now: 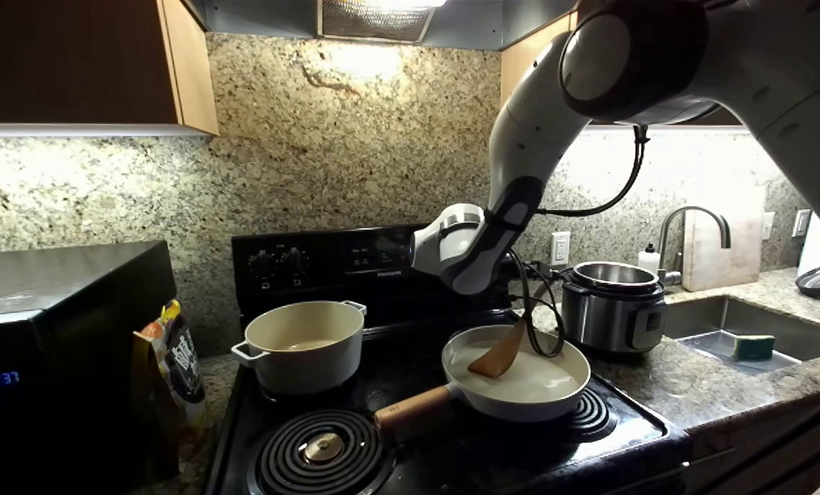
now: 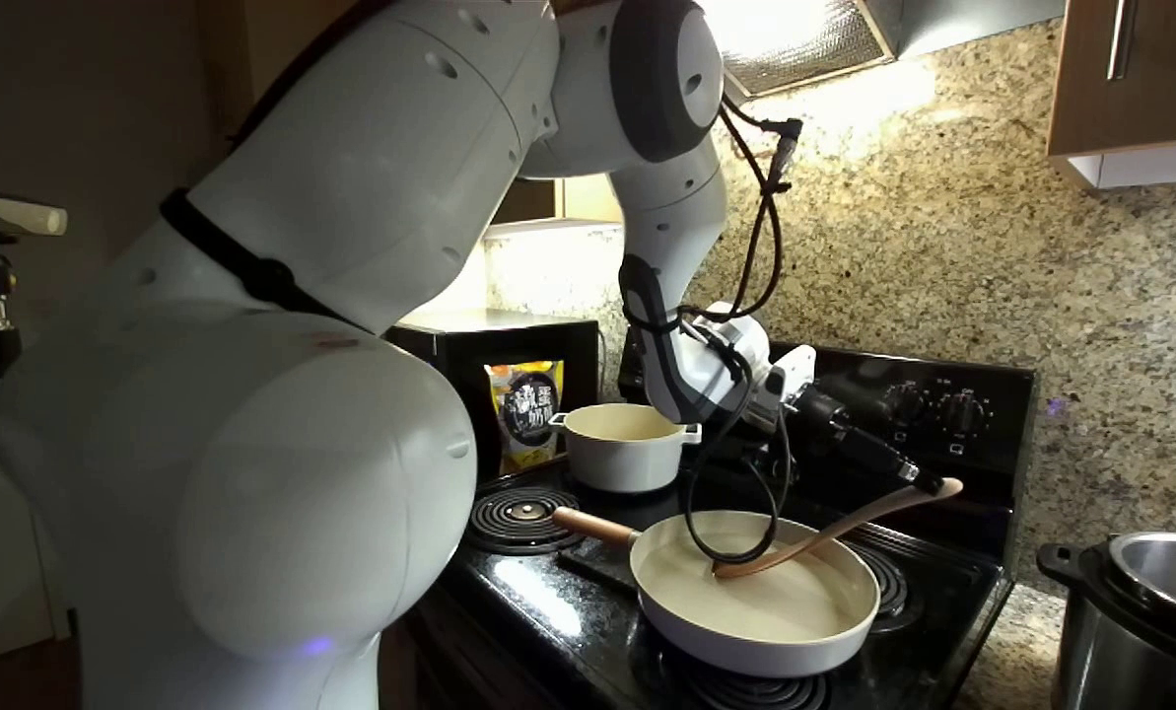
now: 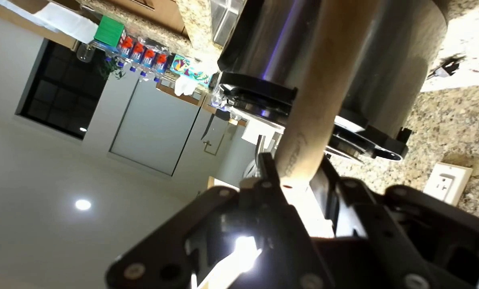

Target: Use the spatula to stir the water

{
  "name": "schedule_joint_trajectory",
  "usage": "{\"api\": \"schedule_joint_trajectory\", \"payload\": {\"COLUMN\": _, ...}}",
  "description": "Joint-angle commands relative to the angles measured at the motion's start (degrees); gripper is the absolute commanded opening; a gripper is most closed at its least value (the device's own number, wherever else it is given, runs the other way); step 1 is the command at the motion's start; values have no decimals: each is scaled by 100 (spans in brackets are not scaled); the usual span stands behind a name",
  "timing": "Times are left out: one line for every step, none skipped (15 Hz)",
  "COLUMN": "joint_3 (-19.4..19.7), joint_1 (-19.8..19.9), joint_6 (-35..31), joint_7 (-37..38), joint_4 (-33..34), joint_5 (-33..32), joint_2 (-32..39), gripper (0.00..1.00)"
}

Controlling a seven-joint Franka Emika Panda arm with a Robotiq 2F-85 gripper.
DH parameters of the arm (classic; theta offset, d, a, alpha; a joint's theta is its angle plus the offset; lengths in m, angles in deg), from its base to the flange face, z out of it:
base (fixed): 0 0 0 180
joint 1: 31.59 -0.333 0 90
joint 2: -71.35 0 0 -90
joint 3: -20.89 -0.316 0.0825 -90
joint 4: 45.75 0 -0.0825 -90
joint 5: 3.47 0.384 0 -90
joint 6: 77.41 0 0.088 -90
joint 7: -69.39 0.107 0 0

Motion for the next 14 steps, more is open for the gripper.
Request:
{"api": "schedule_joint_trajectory", "payload": {"joint_3": -36, "joint_1": -53, "joint_6": -86, "joint_7": -136, "joint_4": -366, "joint_5": -180, "joint_2": -169, "gripper": 11}}
{"api": "schedule_joint_trajectory", "payload": {"joint_3": -44, "joint_1": -49, "joint_6": -128, "joint_7": -141, "joint_4": -460, "joint_5": -192, "joint_2": -205, "gripper": 11}}
{"api": "schedule_joint_trajectory", "payload": {"joint_3": -43, "joint_1": -43, "joint_6": -143, "joint_7": -121, "joint_4": -568, "joint_5": -201, "joint_2": -243, "gripper": 11}}
{"api": "schedule_joint_trajectory", "payload": {"joint_3": -47, "joint_1": -32, "joint_6": -167, "joint_7": -114, "joint_4": -672, "joint_5": -215, "joint_2": -281, "gripper": 11}}
{"api": "schedule_joint_trajectory", "payload": {"joint_3": -39, "joint_1": -24, "joint_6": -157, "joint_7": -83, "joint_4": -773, "joint_5": -216, "joint_2": -318, "gripper": 11}}
{"api": "schedule_joint_trajectory", "payload": {"joint_3": -34, "joint_1": -5, "joint_6": -158, "joint_7": -56, "joint_4": -872, "joint_5": -205, "joint_2": -359, "gripper": 11}}
{"api": "schedule_joint_trajectory", "payload": {"joint_3": -24, "joint_1": 19, "joint_6": -151, "joint_7": -29, "joint_4": -952, "joint_5": -185, "joint_2": -396, "gripper": 11}}
{"api": "schedule_joint_trajectory", "payload": {"joint_3": -16, "joint_1": 39, "joint_6": -139, "joint_7": -30, "joint_4": -1010, "joint_5": -165, "joint_2": -427, "gripper": 11}}
{"api": "schedule_joint_trajectory", "payload": {"joint_3": -1, "joint_1": 62, "joint_6": -119, "joint_7": -25, "joint_4": -1052, "joint_5": -143, "joint_2": -458, "gripper": 11}}
{"api": "schedule_joint_trajectory", "payload": {"joint_3": 11, "joint_1": 74, "joint_6": -96, "joint_7": -16, "joint_4": -1083, "joint_5": -129, "joint_2": -485, "gripper": 11}}
{"api": "schedule_joint_trajectory", "payload": {"joint_3": 34, "joint_1": 61, "joint_6": -10, "joint_7": 46, "joint_4": -1082, "joint_5": -114, "joint_2": -498, "gripper": 11}}
{"api": "schedule_joint_trajectory", "payload": {"joint_3": 46, "joint_1": 61, "joint_6": 48, "joint_7": 54, "joint_4": -1062, "joint_5": -101, "joint_2": -502, "gripper": 11}}
{"api": "schedule_joint_trajectory", "payload": {"joint_3": 62, "joint_1": 63, "joint_6": 95, "joint_7": 66, "joint_4": -1030, "joint_5": -90, "joint_2": -506, "gripper": 11}}
{"api": "schedule_joint_trajectory", "payload": {"joint_3": 79, "joint_1": 66, "joint_6": 157, "joint_7": 77, "joint_4": -966, "joint_5": -60, "joint_2": -498, "gripper": 11}}
